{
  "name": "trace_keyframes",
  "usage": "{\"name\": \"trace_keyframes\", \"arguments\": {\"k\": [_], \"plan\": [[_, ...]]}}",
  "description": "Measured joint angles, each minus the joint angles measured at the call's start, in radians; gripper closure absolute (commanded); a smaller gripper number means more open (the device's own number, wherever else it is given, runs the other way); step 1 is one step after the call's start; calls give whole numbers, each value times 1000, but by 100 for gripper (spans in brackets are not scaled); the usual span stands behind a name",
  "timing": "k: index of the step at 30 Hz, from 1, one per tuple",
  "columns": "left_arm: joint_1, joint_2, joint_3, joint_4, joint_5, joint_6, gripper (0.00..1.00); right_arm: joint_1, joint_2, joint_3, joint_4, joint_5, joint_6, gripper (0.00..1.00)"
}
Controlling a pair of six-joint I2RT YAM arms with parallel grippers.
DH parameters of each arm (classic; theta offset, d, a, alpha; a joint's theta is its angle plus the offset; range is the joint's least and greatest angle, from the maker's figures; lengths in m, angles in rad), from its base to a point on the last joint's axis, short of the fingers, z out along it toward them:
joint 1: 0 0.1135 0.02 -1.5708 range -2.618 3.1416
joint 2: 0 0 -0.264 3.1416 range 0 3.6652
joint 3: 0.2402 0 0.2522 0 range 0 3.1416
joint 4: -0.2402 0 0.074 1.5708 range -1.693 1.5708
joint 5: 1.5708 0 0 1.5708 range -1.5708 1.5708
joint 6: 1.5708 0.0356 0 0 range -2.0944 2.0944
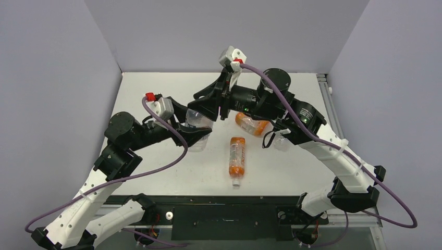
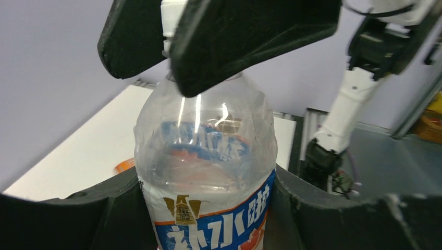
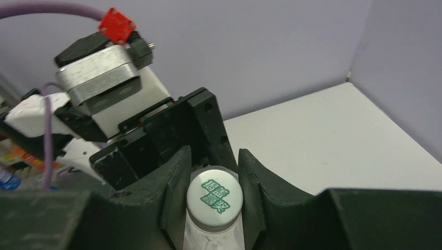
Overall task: Unscrew the bottle caps
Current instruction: Unscrew the bottle cap from the plastic bottle.
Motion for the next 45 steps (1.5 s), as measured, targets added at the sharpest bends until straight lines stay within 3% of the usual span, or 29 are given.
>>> {"name": "trace_keyframes", "arguments": {"k": [5,9,11,12,14,18,21,27,32,38,43,45], "plan": [[-1,7,43,32,164,-120,100,-66,-23,-22,101,-373,18,100],[-2,19,87,56,280,-195,100,-105,-48,-98,313,-592,137,100],[-3,24,95,63,313,-218,100,-117,-48,-119,383,-655,185,79],[-2,26,97,65,326,-227,100,-123,-48,-126,406,-678,203,49],[-3,29,99,67,347,-240,100,-132,-48,-132,423,-704,225,24],[-1,23,99,67,359,-228,100,-148,-62,-111,348,-616,166,19],[2,18,95,63,296,-185,100,-130,-80,-74,240,-430,105,18],[-1,10,60,25,155,-48,100,61,-44,135,25,86,-15,17],[0,13,43,-6,56,25,100,174,8,221,-64,341,-61,22],[0,11,43,-11,2,60,100,175,87,226,-150,499,-70,40],[0,12,42,-23,-37,76,100,180,117,226,-180,530,-60,75],[-1,14,42,-24,-47,77,100,188,117,226,-180,525,-50,81]]}}
